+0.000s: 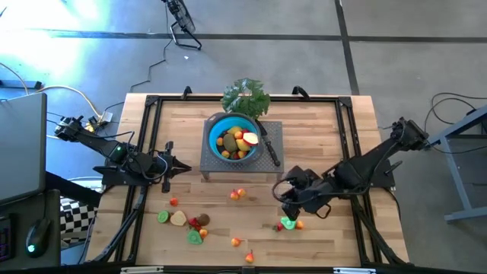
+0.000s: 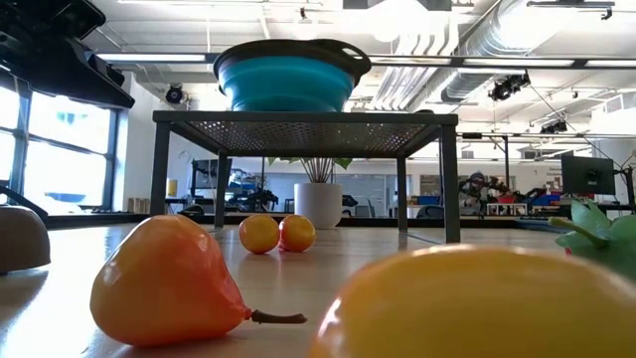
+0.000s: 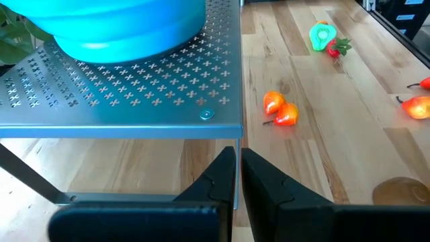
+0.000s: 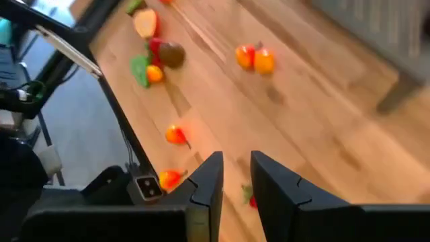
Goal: Pick & Place Fruit
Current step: Put the avocado into the blue strainer bowl on the shelf
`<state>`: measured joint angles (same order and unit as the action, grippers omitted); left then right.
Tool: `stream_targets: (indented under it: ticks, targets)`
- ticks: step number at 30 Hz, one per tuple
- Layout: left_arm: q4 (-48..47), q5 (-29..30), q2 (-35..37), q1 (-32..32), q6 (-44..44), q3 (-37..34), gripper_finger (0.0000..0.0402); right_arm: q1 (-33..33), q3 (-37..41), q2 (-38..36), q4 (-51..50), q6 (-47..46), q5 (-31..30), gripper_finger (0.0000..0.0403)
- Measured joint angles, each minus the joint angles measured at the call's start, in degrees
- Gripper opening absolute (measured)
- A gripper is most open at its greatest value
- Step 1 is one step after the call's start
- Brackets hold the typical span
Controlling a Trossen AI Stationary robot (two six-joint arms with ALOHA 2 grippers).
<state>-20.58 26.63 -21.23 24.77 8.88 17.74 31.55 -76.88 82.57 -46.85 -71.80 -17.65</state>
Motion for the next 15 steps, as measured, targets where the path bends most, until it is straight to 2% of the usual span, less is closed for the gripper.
stream_targets:
  ticks: [2,6,15]
  targets:
    - [0.00,0.00,-0.02,0.00,0.00,0.00,0.0022,0.18,0.00,0.94,-1.03,-3.44,2.11,0.0068]
    - [-0.04,0.00,-0.02,0.00,0.00,0.00,0.0022,0.46,0.02,2.95,-2.59,-7.85,10.45,0.0068]
    - [-0.12,0.00,-0.02,0.00,0.00,0.00,0.0022,0.43,0.02,10.17,-6.73,-7.03,19.14,0.0068]
